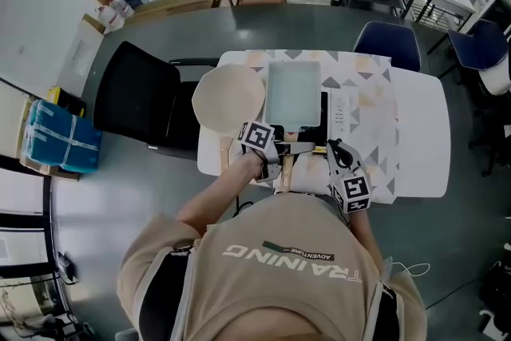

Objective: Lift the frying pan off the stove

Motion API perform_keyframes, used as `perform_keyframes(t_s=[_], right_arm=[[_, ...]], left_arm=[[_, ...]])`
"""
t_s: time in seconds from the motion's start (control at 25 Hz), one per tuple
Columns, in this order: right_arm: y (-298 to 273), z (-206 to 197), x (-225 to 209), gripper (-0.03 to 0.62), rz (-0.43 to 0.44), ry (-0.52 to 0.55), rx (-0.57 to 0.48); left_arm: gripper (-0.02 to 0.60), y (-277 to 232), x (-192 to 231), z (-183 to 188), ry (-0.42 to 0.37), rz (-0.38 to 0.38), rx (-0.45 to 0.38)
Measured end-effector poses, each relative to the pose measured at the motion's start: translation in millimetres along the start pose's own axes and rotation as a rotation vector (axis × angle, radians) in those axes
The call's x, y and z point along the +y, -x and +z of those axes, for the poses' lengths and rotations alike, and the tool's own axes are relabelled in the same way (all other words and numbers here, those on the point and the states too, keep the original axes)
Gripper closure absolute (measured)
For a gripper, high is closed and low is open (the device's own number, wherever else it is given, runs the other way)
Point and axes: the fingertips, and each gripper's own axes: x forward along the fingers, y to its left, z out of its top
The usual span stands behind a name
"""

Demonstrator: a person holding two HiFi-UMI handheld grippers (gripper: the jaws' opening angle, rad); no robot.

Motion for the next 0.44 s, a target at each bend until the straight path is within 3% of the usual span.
perform_keyframes(t_s=[0.44], right_arm=[[1.7, 2.6, 3.3, 0.597, 0.003, 0.011, -0.009]], left_arm=[[0.462, 0.6, -0.6, -4.0, 0.008, 0.002, 0.006]])
